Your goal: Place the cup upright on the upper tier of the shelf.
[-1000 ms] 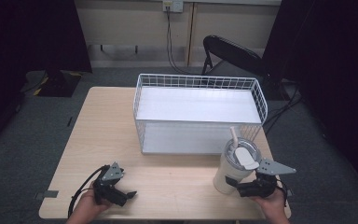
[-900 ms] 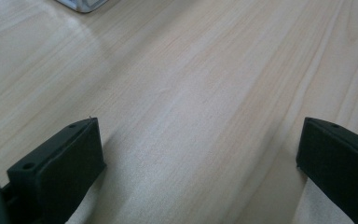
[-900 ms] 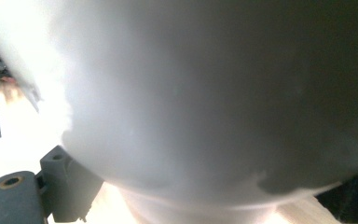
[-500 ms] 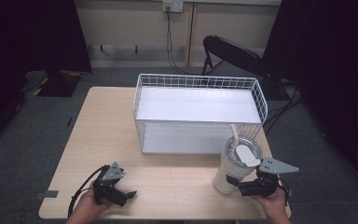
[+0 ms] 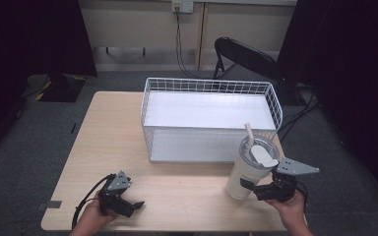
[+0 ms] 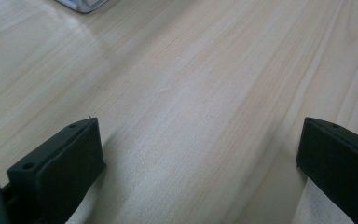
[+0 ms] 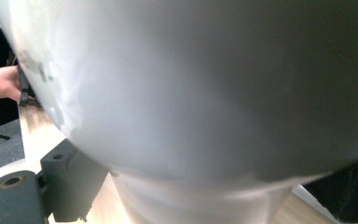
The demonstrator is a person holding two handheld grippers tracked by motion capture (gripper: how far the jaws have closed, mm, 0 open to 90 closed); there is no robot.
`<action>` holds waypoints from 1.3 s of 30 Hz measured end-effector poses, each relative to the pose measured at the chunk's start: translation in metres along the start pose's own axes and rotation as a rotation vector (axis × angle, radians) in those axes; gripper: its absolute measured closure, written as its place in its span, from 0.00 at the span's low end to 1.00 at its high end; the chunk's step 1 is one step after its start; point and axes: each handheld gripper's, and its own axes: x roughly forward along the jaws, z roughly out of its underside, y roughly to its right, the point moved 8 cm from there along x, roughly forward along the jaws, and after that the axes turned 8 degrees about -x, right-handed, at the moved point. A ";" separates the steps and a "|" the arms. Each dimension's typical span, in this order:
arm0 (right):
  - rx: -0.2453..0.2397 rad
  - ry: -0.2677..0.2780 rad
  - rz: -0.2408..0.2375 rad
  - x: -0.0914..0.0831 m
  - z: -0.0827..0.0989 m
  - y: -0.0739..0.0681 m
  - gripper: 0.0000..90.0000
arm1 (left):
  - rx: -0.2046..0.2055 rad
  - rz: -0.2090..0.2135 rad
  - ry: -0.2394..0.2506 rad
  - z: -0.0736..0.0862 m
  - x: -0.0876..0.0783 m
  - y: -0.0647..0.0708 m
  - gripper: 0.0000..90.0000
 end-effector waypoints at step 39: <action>-0.014 0.018 -0.012 0.005 -0.101 0.018 0.11 | 0.000 0.000 0.000 0.000 0.000 0.000 0.00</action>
